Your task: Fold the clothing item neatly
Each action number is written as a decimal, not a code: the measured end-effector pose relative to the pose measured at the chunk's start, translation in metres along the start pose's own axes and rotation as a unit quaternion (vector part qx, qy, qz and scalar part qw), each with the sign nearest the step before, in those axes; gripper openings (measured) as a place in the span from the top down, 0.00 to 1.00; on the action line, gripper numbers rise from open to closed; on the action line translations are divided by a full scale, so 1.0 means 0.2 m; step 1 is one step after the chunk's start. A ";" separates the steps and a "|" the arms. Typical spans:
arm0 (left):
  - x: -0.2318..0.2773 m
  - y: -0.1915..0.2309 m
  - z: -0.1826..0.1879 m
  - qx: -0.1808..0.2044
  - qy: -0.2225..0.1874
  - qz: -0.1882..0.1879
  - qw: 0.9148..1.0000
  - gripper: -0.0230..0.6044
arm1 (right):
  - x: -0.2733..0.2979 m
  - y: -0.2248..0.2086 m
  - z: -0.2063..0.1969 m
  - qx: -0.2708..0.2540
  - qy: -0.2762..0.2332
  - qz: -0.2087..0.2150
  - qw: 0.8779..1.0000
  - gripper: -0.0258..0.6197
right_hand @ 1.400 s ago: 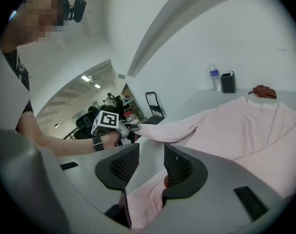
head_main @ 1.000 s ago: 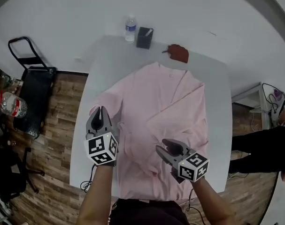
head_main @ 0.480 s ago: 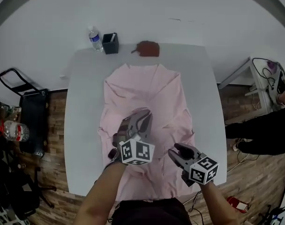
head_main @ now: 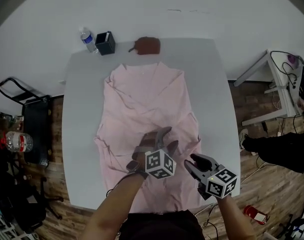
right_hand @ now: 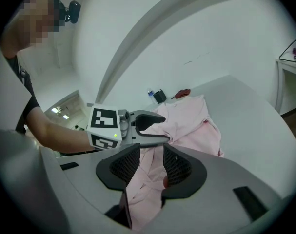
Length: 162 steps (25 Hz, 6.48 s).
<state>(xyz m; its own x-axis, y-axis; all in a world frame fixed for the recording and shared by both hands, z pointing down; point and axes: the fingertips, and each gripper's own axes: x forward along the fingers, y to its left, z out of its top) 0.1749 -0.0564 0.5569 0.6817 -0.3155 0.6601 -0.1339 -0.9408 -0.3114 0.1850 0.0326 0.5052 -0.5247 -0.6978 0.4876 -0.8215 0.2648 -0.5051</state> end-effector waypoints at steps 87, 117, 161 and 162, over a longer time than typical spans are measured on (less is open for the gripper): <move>-1.16 -1.45 -1.67 -0.474 -0.004 0.062 0.878 0.44 | -0.53 -0.10 -1.72 0.036 0.133 -0.067 0.988 0.55; -1.75 -1.72 -0.95 -0.525 -0.132 -0.181 0.821 0.94 | -0.97 0.61 -1.54 0.108 0.168 0.107 0.974 0.92; -0.87 0.32 -0.99 -0.637 -0.133 -0.032 0.759 0.70 | 0.43 -0.34 0.04 0.143 0.077 0.020 0.986 0.85; -0.86 0.32 -0.99 -0.633 -0.134 -0.029 0.762 0.68 | 0.44 -0.35 0.05 0.142 0.075 0.012 0.987 0.76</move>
<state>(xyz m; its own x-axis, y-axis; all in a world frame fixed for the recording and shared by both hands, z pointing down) -0.0940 -0.0874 0.5580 0.8124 -0.3913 0.4323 -0.5692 -0.3717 0.7334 0.1987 -0.0540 0.5761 -0.5884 -0.5809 0.5624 -0.7236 0.0680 -0.6869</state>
